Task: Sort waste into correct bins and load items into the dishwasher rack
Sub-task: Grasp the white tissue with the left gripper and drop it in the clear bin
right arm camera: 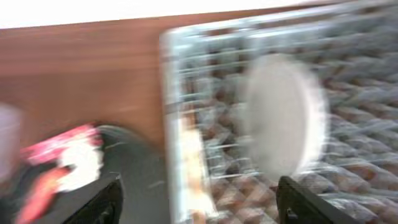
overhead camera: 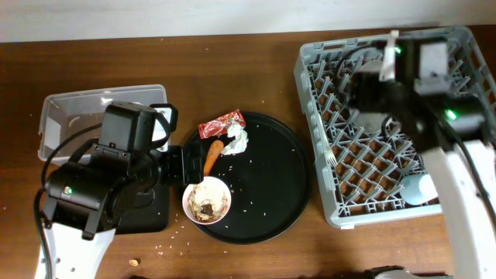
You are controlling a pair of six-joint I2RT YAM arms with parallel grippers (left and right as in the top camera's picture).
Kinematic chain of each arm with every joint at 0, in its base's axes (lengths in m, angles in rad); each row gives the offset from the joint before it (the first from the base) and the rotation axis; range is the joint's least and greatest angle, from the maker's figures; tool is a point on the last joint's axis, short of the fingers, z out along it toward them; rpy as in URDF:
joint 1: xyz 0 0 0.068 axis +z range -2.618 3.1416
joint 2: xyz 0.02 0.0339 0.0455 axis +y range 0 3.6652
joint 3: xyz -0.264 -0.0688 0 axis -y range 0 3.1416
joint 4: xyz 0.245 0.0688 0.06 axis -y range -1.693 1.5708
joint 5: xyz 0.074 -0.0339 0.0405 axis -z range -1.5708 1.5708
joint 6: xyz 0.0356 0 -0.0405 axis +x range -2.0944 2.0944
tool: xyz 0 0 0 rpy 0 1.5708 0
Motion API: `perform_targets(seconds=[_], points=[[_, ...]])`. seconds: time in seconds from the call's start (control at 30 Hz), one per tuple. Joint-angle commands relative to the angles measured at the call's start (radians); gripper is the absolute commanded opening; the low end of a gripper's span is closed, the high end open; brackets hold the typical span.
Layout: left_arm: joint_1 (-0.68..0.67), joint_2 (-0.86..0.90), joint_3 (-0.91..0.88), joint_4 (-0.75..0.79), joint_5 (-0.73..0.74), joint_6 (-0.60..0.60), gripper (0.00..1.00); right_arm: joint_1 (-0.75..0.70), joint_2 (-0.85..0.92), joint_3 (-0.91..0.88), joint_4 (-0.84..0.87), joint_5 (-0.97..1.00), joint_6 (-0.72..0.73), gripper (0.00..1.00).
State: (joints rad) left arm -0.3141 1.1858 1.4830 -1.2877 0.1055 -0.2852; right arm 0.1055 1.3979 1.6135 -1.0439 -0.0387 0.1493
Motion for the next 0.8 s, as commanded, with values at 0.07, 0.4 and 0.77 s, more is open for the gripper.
perform_targets(seconds=[0.07, 0.4, 0.77], points=[[-0.002, 0.020, -0.010, 0.040, 0.040, -0.017, 0.96, 0.133, 0.052, -0.031, -0.184, -0.286, 0.020, 0.70], [-0.200, 0.788, -0.060, 0.538, -0.147, 0.032, 0.54, -0.127, 0.031, -0.038, -0.319, -0.133, 0.196, 0.97], [-0.099, 0.693, 0.173, 0.307, -0.294, 0.032, 0.00, -0.126, 0.031, -0.039, -0.322, -0.132, 0.169, 0.98]])
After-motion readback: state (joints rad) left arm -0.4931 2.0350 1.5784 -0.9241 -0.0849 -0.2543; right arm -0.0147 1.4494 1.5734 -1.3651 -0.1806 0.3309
